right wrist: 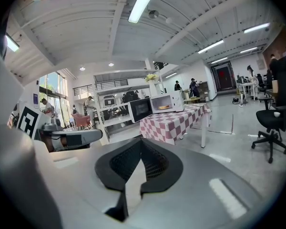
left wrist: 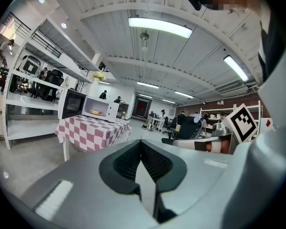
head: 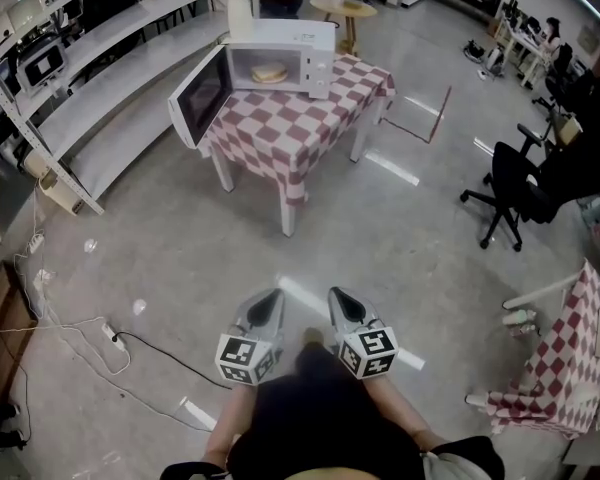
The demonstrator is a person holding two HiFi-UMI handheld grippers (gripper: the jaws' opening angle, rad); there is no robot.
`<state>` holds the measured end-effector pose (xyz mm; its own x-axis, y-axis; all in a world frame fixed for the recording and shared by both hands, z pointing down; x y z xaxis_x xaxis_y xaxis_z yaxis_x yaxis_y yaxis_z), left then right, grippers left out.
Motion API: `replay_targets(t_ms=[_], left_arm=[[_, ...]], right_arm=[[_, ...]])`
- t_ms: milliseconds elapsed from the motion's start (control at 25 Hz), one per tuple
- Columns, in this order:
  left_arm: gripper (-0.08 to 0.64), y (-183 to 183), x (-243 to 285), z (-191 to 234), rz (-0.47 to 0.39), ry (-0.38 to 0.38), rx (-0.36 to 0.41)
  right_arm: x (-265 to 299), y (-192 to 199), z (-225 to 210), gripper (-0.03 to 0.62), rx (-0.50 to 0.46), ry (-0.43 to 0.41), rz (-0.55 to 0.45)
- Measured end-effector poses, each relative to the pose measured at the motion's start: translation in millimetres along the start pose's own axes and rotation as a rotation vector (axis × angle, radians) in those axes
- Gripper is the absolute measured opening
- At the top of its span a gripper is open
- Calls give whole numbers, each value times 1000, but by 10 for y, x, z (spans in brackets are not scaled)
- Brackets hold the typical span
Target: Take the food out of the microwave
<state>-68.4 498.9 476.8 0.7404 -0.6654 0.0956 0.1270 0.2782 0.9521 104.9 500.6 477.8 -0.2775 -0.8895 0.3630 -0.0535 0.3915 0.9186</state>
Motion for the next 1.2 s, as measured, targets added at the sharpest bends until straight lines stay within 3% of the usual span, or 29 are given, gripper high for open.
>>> replay_targets(t_ms=[600, 1200], left_arm=[[11, -148, 548, 416, 0, -40, -5], [11, -167, 889, 695, -17, -132, -5]], right_arm=[[690, -206, -355, 0, 14, -20, 33], [1272, -346, -608, 0, -21, -93, 50]])
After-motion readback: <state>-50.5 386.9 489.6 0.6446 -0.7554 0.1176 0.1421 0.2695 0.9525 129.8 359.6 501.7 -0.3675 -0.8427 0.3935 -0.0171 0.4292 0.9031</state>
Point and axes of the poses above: the fingertips, and each gripper's own axes: x forward along the fingers, z to its left, y out of its underside, the point moved 6 cm from there along -x, backward along the fingers, and after that the axes turned 13 degrees about y, right-handed, at the moved point
